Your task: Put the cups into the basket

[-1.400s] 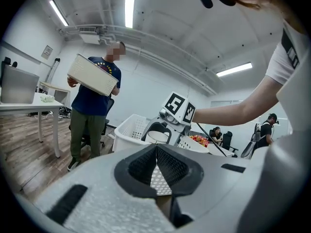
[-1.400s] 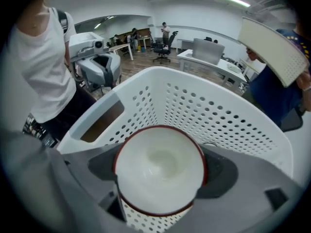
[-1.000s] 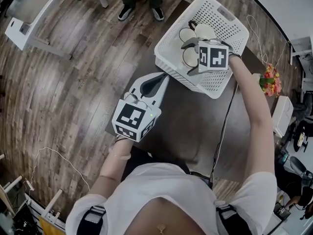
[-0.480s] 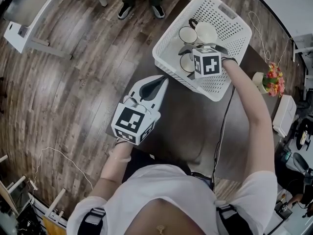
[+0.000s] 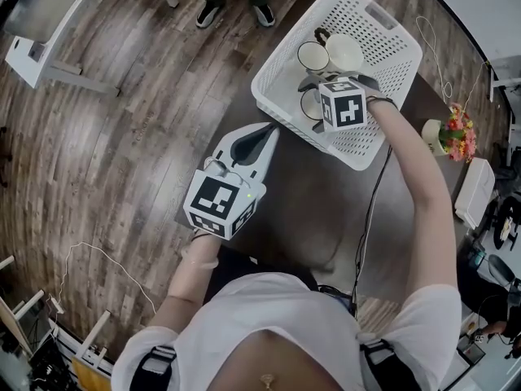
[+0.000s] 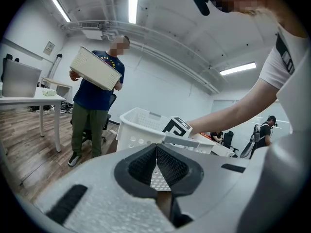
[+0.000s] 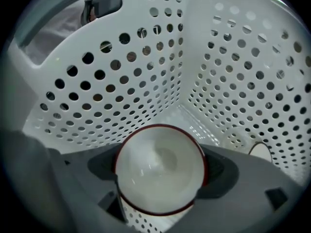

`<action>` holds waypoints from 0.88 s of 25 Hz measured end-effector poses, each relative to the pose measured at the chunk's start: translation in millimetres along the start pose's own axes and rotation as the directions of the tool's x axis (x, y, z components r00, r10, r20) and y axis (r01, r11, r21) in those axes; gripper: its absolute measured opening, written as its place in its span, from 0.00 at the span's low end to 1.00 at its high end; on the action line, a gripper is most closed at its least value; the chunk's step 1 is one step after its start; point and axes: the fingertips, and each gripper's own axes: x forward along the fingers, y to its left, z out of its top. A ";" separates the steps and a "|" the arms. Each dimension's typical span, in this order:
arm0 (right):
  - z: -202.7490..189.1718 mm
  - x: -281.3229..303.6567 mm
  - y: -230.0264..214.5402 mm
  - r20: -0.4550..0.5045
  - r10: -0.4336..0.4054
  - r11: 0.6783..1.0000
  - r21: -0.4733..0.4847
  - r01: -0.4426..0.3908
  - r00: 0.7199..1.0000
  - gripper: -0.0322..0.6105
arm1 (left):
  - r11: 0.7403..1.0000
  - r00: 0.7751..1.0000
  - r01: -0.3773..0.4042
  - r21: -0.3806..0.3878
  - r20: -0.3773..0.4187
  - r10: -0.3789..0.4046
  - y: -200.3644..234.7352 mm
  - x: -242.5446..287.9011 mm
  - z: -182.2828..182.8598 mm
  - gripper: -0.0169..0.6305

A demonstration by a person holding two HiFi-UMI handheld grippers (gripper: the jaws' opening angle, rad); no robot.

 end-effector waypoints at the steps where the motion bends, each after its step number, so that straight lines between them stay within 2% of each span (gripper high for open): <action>1: -1.2 0.3 0.0 -0.005 0.000 1.000 0.000 0.000 1.000 0.73 | 1.000 1.000 0.000 -0.004 0.000 0.000 0.5 0.3 -0.1 0.04; 7: -12.1 9.1 1.8 -0.082 0.003 1.000 -0.007 -0.004 0.997 0.73 | 1.000 1.000 -0.001 -0.005 -0.001 0.001 1.8 2.6 -0.5 0.04; 22: -15.1 7.5 2.8 -0.102 -0.001 1.000 -0.005 0.001 0.995 0.74 | 1.000 1.000 0.001 -0.023 -0.010 -0.001 2.9 -0.9 -5.6 0.04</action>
